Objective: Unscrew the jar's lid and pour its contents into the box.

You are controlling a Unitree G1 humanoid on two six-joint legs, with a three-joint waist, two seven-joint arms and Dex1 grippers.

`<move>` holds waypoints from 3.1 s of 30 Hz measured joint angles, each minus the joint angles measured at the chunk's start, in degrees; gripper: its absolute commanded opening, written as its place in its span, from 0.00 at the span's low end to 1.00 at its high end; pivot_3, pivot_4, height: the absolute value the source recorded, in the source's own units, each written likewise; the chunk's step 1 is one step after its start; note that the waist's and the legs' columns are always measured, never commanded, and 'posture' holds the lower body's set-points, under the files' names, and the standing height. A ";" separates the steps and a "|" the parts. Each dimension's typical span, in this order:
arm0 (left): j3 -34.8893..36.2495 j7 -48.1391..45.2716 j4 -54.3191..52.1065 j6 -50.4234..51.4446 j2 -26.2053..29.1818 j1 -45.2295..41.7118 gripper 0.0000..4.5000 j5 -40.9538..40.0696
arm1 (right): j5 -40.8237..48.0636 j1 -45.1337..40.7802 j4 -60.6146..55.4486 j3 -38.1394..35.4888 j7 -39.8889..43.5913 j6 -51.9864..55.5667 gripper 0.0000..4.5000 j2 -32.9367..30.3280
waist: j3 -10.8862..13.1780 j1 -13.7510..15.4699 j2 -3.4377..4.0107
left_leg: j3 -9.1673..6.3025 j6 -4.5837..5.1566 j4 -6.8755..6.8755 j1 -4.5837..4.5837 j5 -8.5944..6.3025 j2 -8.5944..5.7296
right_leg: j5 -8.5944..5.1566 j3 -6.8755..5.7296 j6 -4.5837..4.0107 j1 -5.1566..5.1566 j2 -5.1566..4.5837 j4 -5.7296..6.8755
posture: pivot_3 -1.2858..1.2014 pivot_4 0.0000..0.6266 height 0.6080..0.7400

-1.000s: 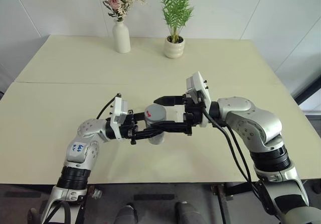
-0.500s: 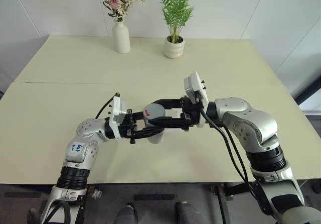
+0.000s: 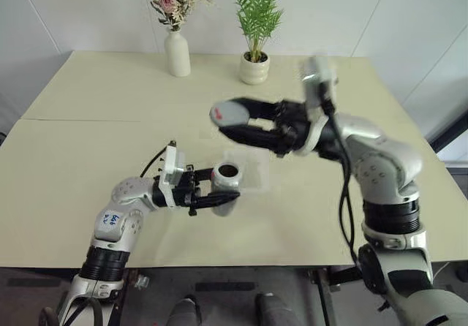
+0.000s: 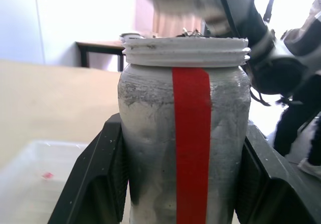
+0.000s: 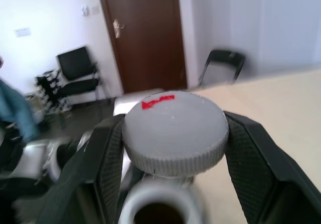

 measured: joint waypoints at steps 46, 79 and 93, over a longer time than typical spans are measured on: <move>4.53 4.25 1.25 -2.54 -2.22 -1.22 0.49 -0.72 | -20.86 37.73 16.85 -11.81 -10.43 -28.71 0.99 -7.98 | 0.01 0.06 0.04 | 0.04 0.05 0.21 0.04 -0.01 -0.04 | 0.07 0.08 0.16 0.17 -0.01 -0.03 | 0.52 0.24 1.00; 7.94 5.06 14.14 -10.19 2.15 -10.88 0.49 4.84 | -18.03 17.96 13.31 3.93 17.40 -19.65 0.99 -21.15 | 0.03 0.06 0.07 | 0.03 0.06 0.23 0.04 -0.01 -0.04 | 0.07 0.06 0.17 0.16 0.00 -0.01 | 0.52 0.24 1.00; -0.73 24.93 52.42 -47.69 8.50 -48.63 0.49 37.19 | -16.53 19.72 11.56 0.97 13.32 -19.21 0.99 -19.23 | 0.06 0.99 0.04 | 0.04 0.03 0.27 -0.34 -0.02 -0.04 | 0.07 0.06 0.34 -0.11 0.05 -0.11 | 0.52 0.24 1.00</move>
